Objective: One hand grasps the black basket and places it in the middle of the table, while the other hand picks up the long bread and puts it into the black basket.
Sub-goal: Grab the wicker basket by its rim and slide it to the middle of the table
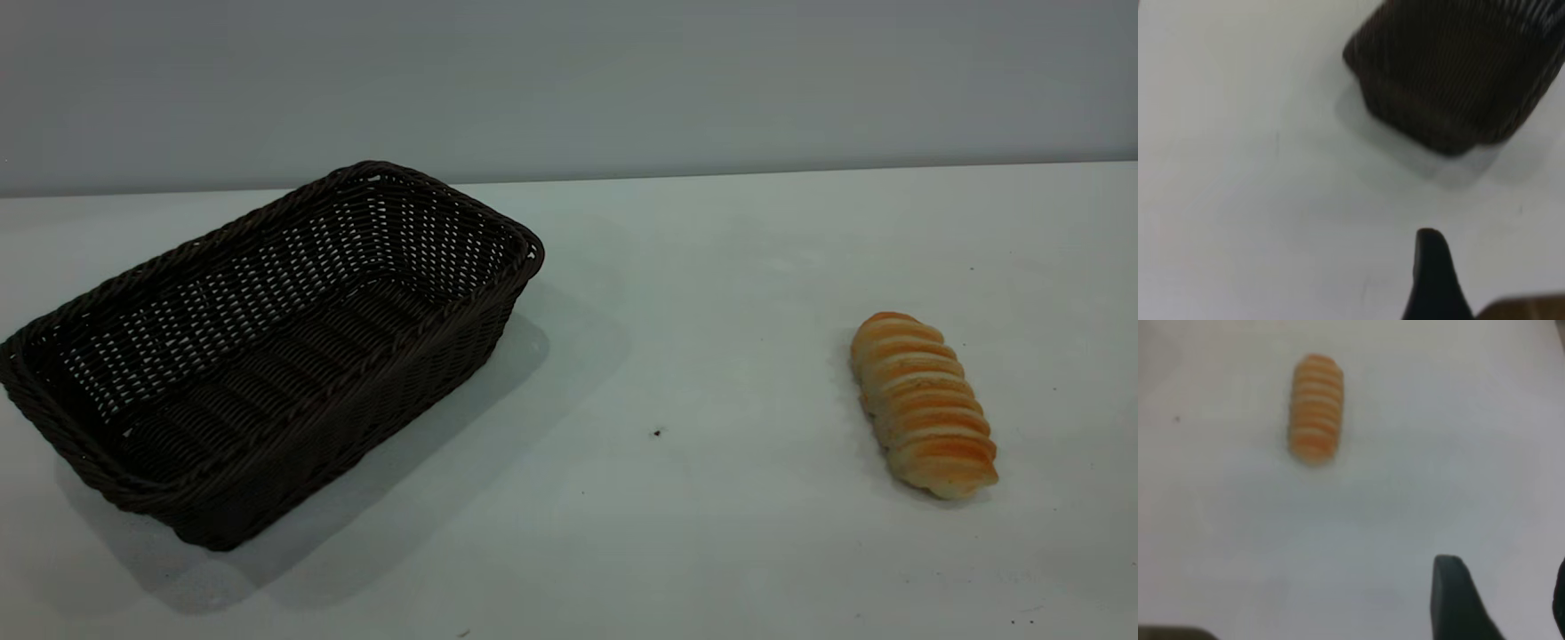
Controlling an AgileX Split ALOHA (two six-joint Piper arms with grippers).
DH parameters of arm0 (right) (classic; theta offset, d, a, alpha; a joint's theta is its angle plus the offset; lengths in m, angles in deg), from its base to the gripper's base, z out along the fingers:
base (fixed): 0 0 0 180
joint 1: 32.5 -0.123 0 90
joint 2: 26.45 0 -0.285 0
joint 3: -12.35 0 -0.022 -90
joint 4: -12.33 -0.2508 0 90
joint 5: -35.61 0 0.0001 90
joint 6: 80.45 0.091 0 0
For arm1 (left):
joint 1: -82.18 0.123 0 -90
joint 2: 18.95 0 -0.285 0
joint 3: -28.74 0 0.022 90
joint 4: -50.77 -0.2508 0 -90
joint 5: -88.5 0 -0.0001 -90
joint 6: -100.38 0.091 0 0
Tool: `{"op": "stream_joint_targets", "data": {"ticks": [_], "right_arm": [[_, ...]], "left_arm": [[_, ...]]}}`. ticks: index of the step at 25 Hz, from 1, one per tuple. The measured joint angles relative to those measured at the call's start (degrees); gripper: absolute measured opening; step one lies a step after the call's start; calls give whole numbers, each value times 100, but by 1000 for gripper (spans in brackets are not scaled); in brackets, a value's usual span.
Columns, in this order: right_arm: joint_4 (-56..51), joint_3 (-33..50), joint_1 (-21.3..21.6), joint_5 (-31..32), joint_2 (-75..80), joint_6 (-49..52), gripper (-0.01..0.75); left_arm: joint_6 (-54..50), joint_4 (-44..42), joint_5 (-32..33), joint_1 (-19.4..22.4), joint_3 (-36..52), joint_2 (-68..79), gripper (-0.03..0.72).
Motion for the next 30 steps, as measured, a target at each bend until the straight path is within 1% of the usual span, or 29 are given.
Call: {"op": "stream_joint_targets", "data": {"ticks": [3, 6, 11, 13, 16, 18, 21, 26, 30], "right_arm": [[-196, -77, 0, -303, 236, -104, 340], [-418, -127, 0, -598, 850, -293, 366], [-924, -293, 0, -1101, 2190, -794, 451], [-1130, -310, 0, -1362, 2602, -1008, 487], [-1336, -310, 0, -1666, 3081, -1292, 518], [-1367, -310, 0, -1793, 3260, -1395, 524], [-1391, -310, 0, -1918, 3357, -1512, 526], [-1415, -310, 0, -1964, 3358, -1551, 528], [-1426, -310, 0, -1988, 3358, -1551, 528]], "left_arm": [[-199, 240, -140, 0, -57, 122, 544], [-342, 261, -218, 0, -59, 793, 544], [-595, 255, -936, 0, -274, 2603, 544], [-983, 152, -1186, 0, -424, 3455, 544], [-2054, -233, -1483, 0, -709, 4849, 544], [-2808, -495, -1637, 0, -913, 5641, 544], [-3521, -683, -1947, 0, -1136, 6764, 544], [-4086, -667, -2544, 0, -1412, 8297, 544], [-4348, -498, -3023, 0, -1636, 9055, 544]]}}
